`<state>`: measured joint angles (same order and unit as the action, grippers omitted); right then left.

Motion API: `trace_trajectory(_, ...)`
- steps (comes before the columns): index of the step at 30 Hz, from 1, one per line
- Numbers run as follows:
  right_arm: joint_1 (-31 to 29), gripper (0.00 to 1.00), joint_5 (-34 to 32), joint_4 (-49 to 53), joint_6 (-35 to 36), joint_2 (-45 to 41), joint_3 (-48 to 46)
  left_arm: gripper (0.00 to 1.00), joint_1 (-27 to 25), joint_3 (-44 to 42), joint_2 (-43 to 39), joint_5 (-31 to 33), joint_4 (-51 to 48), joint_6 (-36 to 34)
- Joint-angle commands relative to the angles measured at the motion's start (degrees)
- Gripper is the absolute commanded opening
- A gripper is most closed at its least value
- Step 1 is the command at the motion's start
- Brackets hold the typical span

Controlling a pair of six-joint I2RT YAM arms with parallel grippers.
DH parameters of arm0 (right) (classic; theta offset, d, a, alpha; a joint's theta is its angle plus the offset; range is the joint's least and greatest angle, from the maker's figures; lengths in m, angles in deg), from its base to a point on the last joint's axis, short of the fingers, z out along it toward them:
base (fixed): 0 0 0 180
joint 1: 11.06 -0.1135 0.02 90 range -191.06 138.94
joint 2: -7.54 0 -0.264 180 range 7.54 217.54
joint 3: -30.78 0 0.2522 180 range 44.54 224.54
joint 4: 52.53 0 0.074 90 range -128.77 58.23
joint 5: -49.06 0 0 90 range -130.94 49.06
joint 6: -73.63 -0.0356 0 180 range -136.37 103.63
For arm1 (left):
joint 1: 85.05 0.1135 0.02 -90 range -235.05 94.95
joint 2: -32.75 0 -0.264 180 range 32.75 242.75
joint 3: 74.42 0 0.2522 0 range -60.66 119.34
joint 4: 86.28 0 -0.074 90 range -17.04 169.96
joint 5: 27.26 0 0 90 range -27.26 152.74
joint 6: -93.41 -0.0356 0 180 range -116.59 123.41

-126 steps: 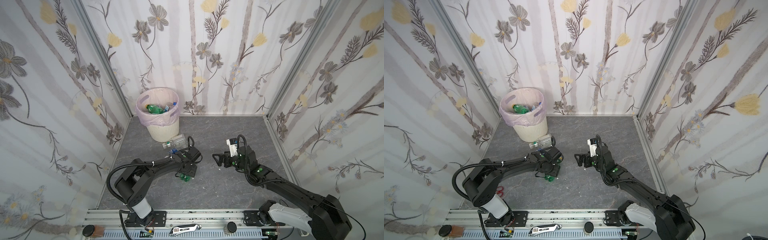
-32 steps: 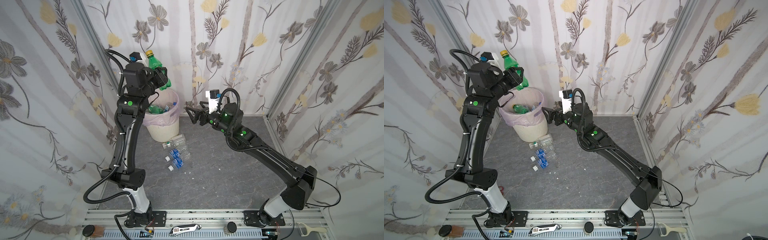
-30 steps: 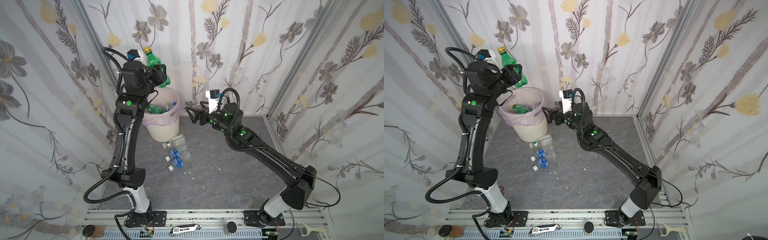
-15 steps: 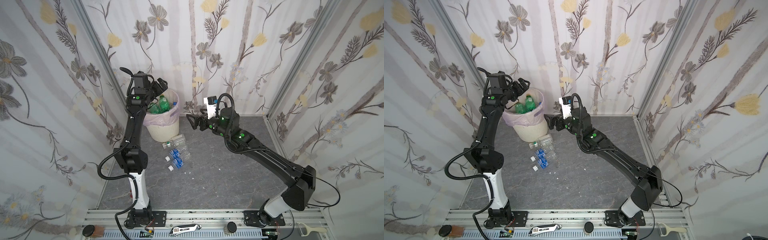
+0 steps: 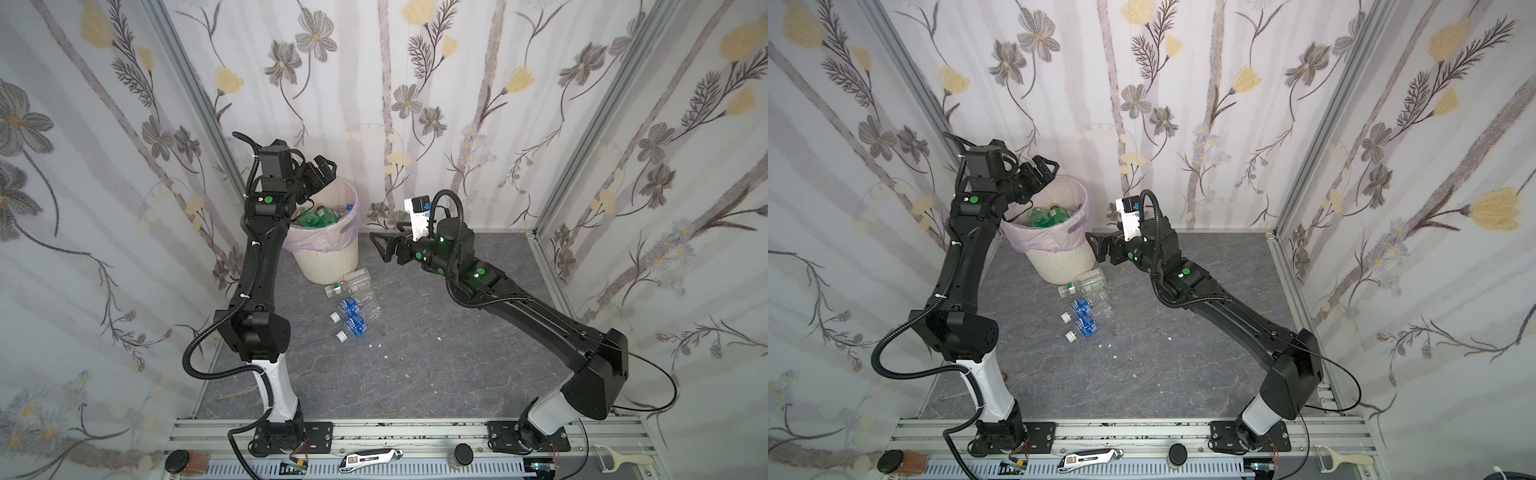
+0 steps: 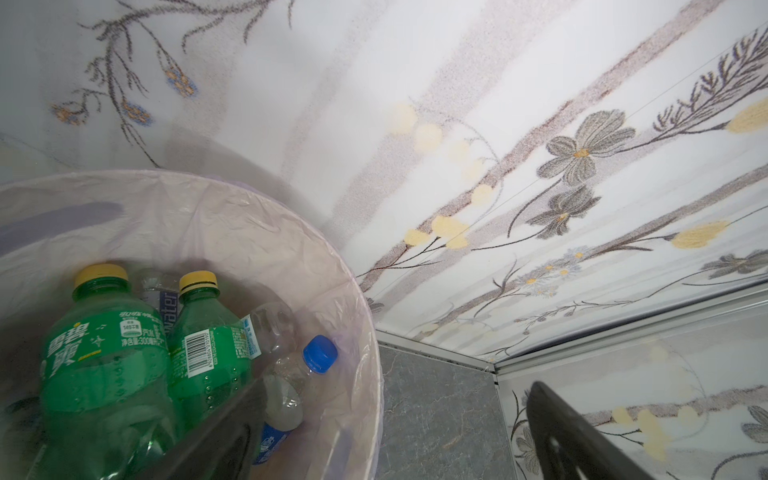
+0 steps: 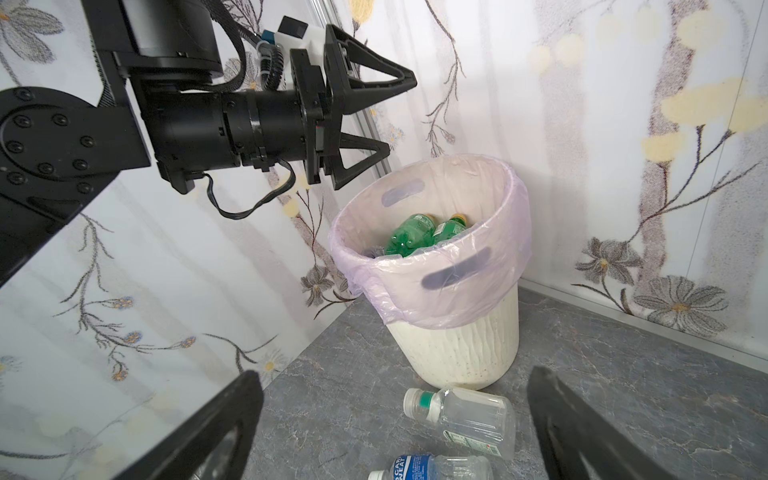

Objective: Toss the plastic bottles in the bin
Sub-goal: 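Move the left gripper back down toward the blue-labelled water bottles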

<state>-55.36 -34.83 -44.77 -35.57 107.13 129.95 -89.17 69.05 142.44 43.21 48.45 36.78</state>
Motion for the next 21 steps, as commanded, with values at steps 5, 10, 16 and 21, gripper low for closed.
trace_trajectory(5, -0.18, 1.00, -0.46, -1.65, 0.17, -2.55, -3.15, 1.00, -4.53, -6.61, -6.24, 1.61, 2.01, -4.24)
trace_trajectory(10, -0.09, 1.00, -1.53, -2.00, 0.31, -5.80, -7.76, 1.00, -8.44, -14.87, -10.83, 3.96, 1.99, -6.63)
trace_trajectory(16, 0.08, 1.00, -2.46, -2.48, 0.30, -10.50, -14.14, 1.00, -11.99, -23.13, -15.66, 7.49, 2.00, -9.34)
trace_trajectory(21, 0.14, 1.00, -3.24, -2.61, 0.86, -14.11, -19.74, 1.00, -14.27, -28.10, -18.65, 8.66, 2.05, -10.95)
